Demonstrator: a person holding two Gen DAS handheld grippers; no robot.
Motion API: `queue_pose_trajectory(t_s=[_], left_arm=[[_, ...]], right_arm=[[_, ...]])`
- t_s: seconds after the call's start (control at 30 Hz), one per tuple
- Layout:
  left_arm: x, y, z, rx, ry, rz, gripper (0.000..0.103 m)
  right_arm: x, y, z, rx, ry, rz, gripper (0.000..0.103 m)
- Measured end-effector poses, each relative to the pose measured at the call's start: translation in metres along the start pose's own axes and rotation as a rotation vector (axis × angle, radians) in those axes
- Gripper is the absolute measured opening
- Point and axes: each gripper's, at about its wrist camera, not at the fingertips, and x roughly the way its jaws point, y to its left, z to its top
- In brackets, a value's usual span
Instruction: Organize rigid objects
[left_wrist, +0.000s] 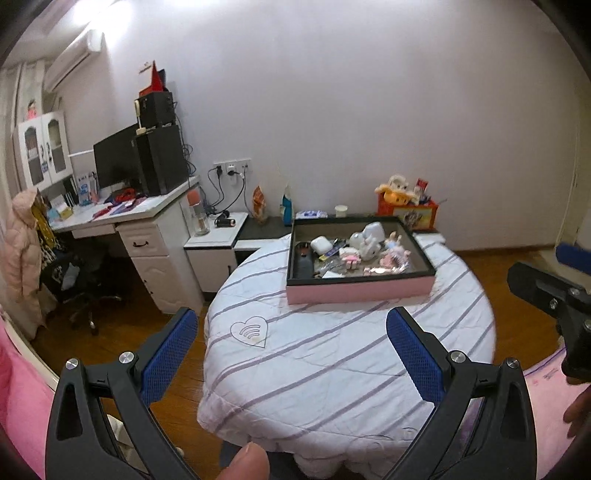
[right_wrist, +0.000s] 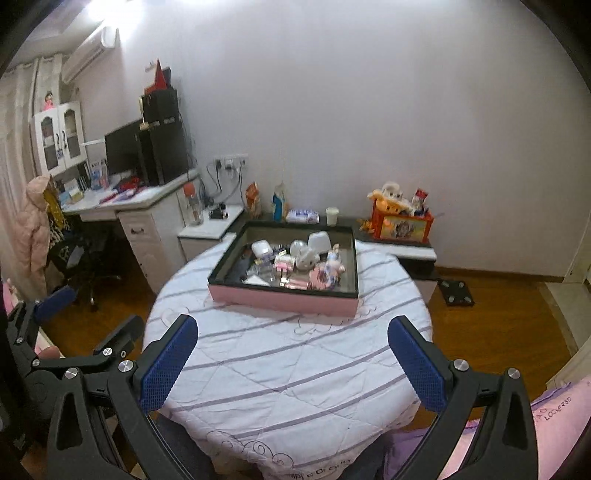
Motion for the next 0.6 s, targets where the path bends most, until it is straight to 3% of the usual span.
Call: queue_pose_trajectory(t_s=[0.27, 0.6], left_arm=[[-0.027, 0.010, -0.014, -0.047, -0.021, -0.002, 0.103], [-0.021, 0.004, -0.021, -0.044, -0.005, -0.008, 0.103]], right_arm=[[-0.023, 0.006, -0.019, 0.019, -0.037, 0.004, 0.103], [-0.013, 0.011, -0.030, 0.025, -0.011, 0.023, 0.103]])
